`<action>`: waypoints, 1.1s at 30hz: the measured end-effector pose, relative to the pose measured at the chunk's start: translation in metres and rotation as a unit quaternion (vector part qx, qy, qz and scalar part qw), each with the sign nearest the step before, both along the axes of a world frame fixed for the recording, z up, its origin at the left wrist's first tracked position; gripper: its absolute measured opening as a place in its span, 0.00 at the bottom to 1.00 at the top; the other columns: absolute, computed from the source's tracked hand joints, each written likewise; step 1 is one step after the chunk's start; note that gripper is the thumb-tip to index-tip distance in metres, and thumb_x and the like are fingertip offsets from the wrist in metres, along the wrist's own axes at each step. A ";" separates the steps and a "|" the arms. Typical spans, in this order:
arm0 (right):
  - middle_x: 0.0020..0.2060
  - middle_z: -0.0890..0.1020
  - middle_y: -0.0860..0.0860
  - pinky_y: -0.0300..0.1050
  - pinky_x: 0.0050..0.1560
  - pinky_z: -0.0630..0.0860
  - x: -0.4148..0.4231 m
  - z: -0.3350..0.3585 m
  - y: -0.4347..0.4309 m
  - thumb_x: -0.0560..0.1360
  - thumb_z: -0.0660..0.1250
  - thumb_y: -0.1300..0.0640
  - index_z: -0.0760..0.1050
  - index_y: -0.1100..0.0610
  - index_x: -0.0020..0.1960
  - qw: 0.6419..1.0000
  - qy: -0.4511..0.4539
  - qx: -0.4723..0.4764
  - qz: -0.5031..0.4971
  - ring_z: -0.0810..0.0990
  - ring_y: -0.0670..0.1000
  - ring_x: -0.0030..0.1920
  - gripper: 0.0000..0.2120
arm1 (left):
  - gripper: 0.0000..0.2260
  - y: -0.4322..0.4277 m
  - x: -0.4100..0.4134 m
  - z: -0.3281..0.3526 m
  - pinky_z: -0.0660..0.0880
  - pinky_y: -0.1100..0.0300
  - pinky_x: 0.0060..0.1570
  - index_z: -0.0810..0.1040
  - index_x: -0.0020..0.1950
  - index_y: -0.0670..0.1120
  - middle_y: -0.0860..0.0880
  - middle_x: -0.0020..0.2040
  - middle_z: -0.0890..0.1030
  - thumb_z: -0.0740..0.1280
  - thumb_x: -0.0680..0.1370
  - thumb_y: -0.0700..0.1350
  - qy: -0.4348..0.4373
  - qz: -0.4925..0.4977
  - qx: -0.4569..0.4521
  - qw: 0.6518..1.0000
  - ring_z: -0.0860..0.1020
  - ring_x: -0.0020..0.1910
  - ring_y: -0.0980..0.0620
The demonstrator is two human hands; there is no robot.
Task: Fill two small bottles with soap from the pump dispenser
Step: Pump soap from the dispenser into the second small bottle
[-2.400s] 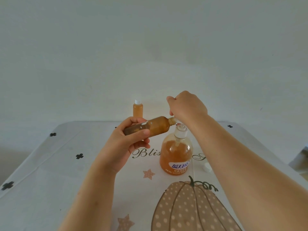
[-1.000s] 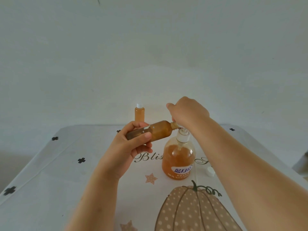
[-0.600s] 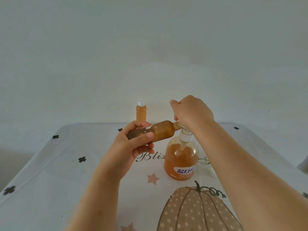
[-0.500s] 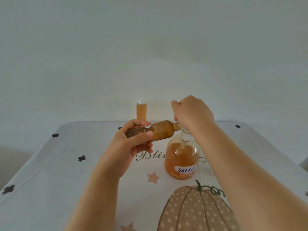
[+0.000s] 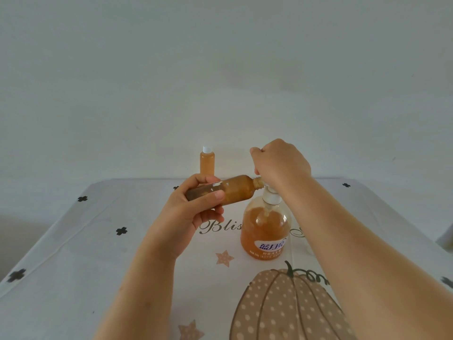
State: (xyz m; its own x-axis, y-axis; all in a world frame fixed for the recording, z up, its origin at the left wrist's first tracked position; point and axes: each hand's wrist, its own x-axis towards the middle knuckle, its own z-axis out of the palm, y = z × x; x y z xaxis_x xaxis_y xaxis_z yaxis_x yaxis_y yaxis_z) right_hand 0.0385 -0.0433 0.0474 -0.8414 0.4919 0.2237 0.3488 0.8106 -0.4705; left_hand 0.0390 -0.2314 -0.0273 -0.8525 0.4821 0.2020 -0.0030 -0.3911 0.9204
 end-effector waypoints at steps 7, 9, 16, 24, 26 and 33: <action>0.40 0.85 0.52 0.42 0.36 0.71 0.001 0.014 -0.002 0.81 0.55 0.49 0.81 0.58 0.46 0.999 -0.021 0.033 0.012 0.80 0.53 0.36 0.19 | 0.17 0.002 0.003 0.001 0.79 0.56 0.36 0.80 0.50 0.44 0.44 0.42 0.80 0.77 0.64 0.45 0.002 -0.004 0.017 1.000 0.79 0.36 0.47; 0.39 0.85 0.52 0.43 0.36 0.71 0.002 0.013 -0.003 0.81 0.55 0.49 0.82 0.58 0.46 0.999 -0.022 0.025 0.009 0.79 0.53 0.35 0.19 | 0.17 0.001 0.004 0.001 0.79 0.56 0.37 0.80 0.50 0.44 0.44 0.42 0.80 0.77 0.64 0.45 -0.001 -0.005 0.019 1.000 0.79 0.36 0.47; 0.36 0.84 0.53 0.44 0.38 0.74 0.003 0.012 -0.003 0.80 0.56 0.49 0.83 0.58 0.46 1.000 -0.016 0.003 0.014 0.79 0.53 0.34 0.19 | 0.19 0.001 0.004 0.001 0.79 0.56 0.37 0.80 0.51 0.44 0.44 0.42 0.80 0.78 0.62 0.43 -0.004 -0.019 0.021 1.000 0.79 0.36 0.47; 0.38 0.83 0.53 0.43 0.34 0.70 -0.002 -0.001 0.001 0.80 0.56 0.51 0.83 0.58 0.47 1.000 -0.002 0.019 0.010 0.77 0.53 0.34 0.18 | 0.19 -0.002 -0.003 0.001 0.79 0.57 0.37 0.80 0.50 0.43 0.44 0.40 0.79 0.78 0.61 0.42 0.005 -0.011 -0.005 1.000 0.79 0.35 0.46; 0.36 0.82 0.53 0.42 0.33 0.69 -0.004 -0.004 0.002 0.80 0.57 0.51 0.83 0.58 0.47 1.000 -0.002 0.013 0.004 0.77 0.53 0.34 0.18 | 0.19 -0.002 -0.005 0.001 0.79 0.57 0.37 0.80 0.50 0.43 0.44 0.41 0.79 0.78 0.61 0.41 0.007 -0.008 -0.011 1.000 0.79 0.35 0.46; 0.35 0.82 0.52 0.42 0.33 0.69 -0.003 -0.005 0.001 0.81 0.56 0.50 0.83 0.58 0.46 1.000 0.006 0.005 0.004 0.77 0.53 0.33 0.19 | 0.18 -0.002 -0.003 -0.001 0.79 0.57 0.36 0.80 0.49 0.44 0.44 0.40 0.79 0.78 0.61 0.41 0.001 -0.011 -0.008 1.000 0.79 0.35 0.46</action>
State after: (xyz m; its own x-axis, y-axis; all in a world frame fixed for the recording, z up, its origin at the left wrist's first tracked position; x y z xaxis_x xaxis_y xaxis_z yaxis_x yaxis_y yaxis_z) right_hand 0.0353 -0.0425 0.0428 -0.8425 0.4826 0.2395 0.3363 0.8184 -0.4660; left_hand 0.0362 -0.2334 -0.0286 -0.8410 0.5045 0.1956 -0.0101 -0.3762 0.9265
